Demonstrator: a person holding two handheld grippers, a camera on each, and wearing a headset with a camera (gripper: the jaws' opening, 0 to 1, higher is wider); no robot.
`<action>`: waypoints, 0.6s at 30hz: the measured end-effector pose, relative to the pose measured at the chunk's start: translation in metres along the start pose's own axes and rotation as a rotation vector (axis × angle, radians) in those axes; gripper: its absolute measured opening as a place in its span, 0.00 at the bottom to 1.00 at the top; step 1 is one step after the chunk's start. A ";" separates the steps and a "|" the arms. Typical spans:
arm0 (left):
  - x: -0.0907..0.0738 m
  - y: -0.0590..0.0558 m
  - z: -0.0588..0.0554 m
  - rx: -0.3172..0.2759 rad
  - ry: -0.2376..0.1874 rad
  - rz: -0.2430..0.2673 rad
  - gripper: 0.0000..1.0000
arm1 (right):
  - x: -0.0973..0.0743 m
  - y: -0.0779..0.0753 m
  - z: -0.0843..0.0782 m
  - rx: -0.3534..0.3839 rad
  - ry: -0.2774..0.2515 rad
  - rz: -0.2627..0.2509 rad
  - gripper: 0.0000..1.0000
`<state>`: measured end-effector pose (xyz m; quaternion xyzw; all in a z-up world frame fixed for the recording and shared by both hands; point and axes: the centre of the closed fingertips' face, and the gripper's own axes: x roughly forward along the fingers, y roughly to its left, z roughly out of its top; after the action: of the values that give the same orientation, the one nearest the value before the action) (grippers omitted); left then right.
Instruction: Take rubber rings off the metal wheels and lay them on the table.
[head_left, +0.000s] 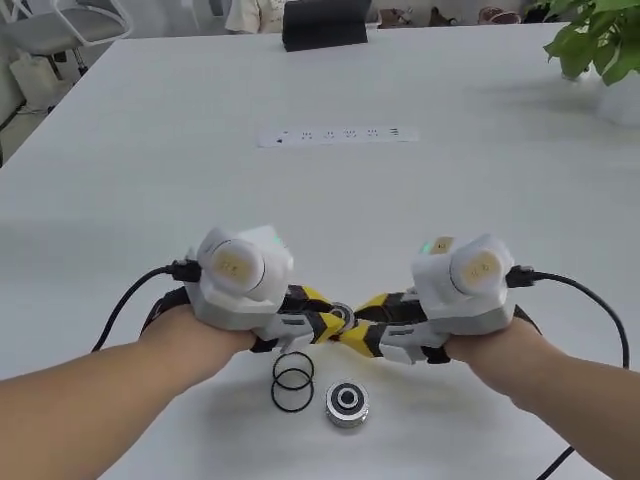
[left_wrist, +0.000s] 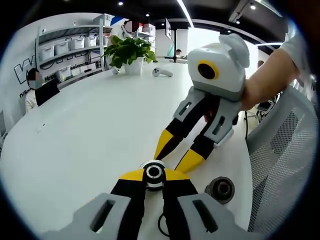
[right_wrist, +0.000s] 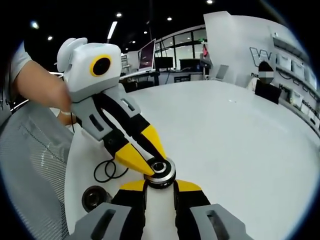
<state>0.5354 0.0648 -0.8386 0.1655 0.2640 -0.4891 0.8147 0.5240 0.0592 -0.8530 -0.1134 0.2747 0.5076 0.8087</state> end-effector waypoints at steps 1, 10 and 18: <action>0.000 0.000 0.000 0.000 0.000 0.000 0.07 | 0.000 0.000 -0.001 0.003 0.001 0.002 0.17; 0.000 0.000 0.000 -0.006 0.002 0.001 0.07 | -0.003 -0.004 -0.005 0.078 -0.001 0.004 0.06; 0.000 -0.001 0.000 -0.013 0.003 0.002 0.07 | -0.003 -0.006 -0.007 0.203 -0.027 0.026 0.04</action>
<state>0.5344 0.0644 -0.8386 0.1610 0.2682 -0.4864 0.8158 0.5263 0.0512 -0.8576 -0.0205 0.3152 0.4891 0.8130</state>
